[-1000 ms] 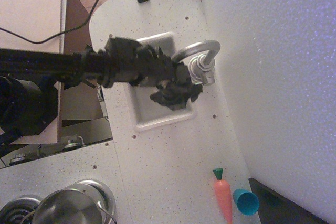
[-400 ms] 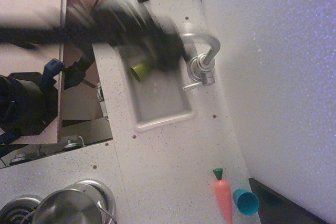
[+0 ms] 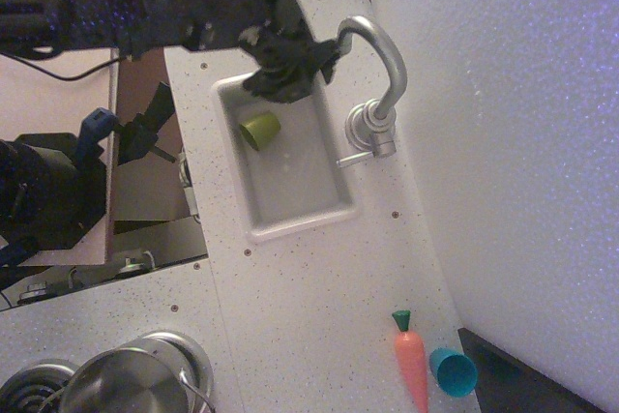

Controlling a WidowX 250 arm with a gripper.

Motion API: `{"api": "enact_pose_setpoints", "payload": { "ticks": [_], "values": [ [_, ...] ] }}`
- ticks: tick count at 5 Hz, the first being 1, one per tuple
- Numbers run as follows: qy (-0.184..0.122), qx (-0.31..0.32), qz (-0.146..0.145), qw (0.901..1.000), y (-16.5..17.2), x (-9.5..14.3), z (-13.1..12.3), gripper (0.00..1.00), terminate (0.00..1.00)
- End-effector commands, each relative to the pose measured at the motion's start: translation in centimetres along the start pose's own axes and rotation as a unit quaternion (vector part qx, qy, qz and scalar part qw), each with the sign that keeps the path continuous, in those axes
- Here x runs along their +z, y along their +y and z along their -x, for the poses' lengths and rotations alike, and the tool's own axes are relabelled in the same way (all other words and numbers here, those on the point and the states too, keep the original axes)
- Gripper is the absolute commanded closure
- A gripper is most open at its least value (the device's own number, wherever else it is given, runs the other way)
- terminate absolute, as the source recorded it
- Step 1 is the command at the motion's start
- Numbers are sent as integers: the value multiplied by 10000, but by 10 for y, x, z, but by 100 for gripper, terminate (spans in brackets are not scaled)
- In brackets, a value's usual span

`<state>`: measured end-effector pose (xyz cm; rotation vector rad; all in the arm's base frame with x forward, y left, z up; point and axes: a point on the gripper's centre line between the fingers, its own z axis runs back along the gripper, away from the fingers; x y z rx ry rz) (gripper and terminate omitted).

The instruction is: Turn faucet left

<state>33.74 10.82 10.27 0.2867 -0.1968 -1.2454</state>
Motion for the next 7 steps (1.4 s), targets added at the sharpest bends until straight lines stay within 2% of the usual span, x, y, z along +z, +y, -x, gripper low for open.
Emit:
{"api": "enact_pose_setpoints", "payload": {
  "ticks": [1,2,3,5,6,7],
  "values": [
    [177,16,-89,9998,12,4,2,0,0],
    [407,125,-124,9990,17,10,14,0,0],
    [1022,584,-373,9923,13,15,33,0,0],
    [1592,744,-399,9836,2,11,46,0,0],
    [1356,977,-197,9857,-15,9,40,0,0],
    [1356,977,-197,9857,-15,9,40,0,0]
  ]
}}
